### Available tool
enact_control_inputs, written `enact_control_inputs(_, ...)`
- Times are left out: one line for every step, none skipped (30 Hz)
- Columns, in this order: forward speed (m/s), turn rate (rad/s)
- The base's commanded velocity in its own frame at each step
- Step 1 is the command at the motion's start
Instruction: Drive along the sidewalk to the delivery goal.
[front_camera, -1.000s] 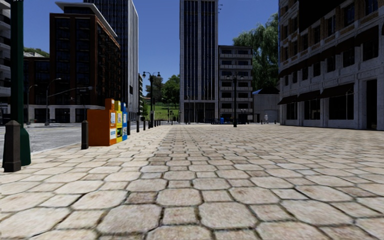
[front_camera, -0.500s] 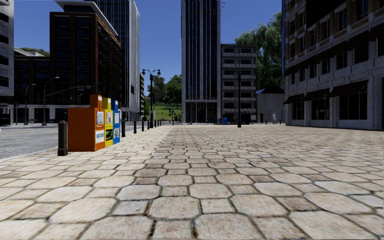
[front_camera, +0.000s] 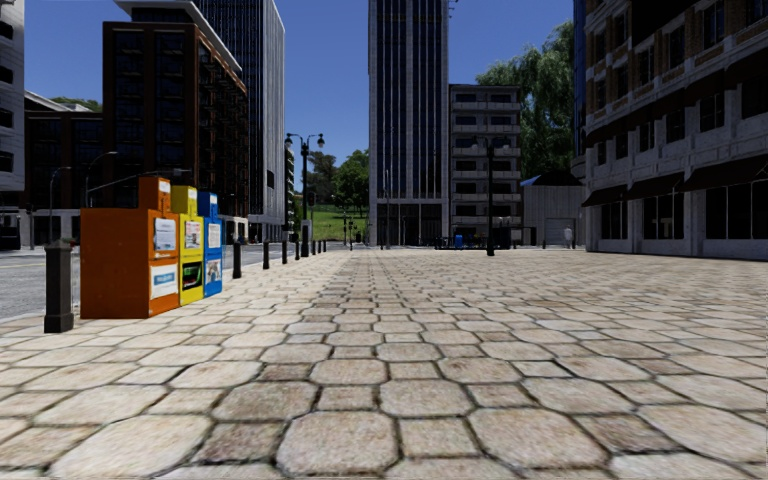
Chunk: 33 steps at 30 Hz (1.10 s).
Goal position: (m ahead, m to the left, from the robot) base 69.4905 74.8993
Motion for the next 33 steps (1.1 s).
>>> enact_control_inputs(2.00,0.00)
enact_control_inputs(2.00,0.00)
enact_control_inputs(2.00,0.00)
enact_control_inputs(2.00,0.00)
enact_control_inputs(2.00,0.00)
enact_control_inputs(2.00,0.00)
enact_control_inputs(2.00,0.00)
enact_control_inputs(2.00,0.00)
enact_control_inputs(2.00,0.00)
enact_control_inputs(2.00,0.00)
enact_control_inputs(2.00,0.00)
enact_control_inputs(2.00,0.00)
enact_control_inputs(2.00,0.00)
enact_control_inputs(2.00,0.00)
enact_control_inputs(2.00,0.00)
enact_control_inputs(2.00,0.00)
enact_control_inputs(2.00,0.00)
enact_control_inputs(2.00,0.00)
enact_control_inputs(2.00,0.00)
enact_control_inputs(2.00,0.00)
enact_control_inputs(2.00,0.00)
enact_control_inputs(2.00,0.00)
enact_control_inputs(2.00,0.00)
enact_control_inputs(2.00,0.00)
enact_control_inputs(2.00,0.00)
enact_control_inputs(2.00,0.00)
enact_control_inputs(2.00,0.00)
enact_control_inputs(2.00,0.00)
enact_control_inputs(2.00,0.00)
enact_control_inputs(2.00,0.00)
enact_control_inputs(2.00,0.00)
enact_control_inputs(2.00,0.00)
enact_control_inputs(2.00,0.00)
